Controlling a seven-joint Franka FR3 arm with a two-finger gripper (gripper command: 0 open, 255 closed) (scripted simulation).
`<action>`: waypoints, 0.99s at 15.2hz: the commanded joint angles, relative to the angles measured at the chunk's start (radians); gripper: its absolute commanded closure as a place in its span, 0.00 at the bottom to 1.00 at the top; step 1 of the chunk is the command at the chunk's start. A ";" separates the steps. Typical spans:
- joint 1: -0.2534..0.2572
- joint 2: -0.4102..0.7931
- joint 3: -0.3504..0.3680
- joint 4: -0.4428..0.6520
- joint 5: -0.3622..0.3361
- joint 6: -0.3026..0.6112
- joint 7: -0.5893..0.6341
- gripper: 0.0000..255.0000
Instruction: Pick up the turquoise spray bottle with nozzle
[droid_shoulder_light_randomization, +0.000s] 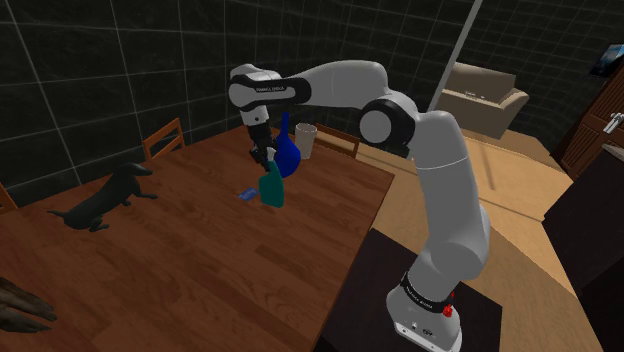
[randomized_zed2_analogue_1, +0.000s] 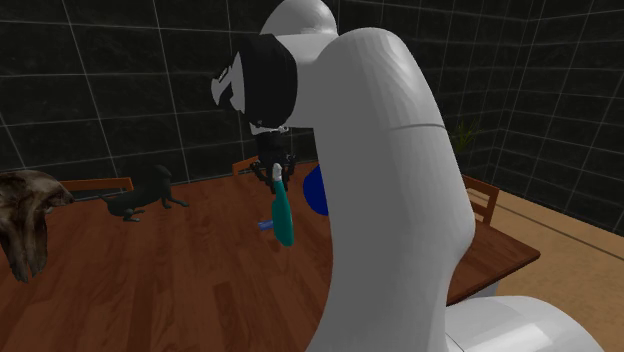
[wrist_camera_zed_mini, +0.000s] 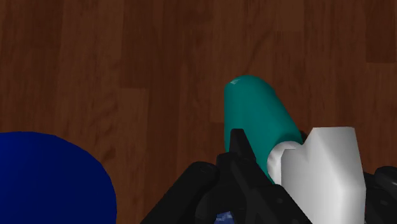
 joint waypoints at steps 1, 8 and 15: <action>-0.004 0.074 -0.002 -0.006 -0.001 -0.010 -0.006 1.00; 0.004 0.068 0.002 -0.043 0.002 0.020 0.007 1.00; 0.005 0.043 0.001 0.009 0.003 -0.057 0.002 1.00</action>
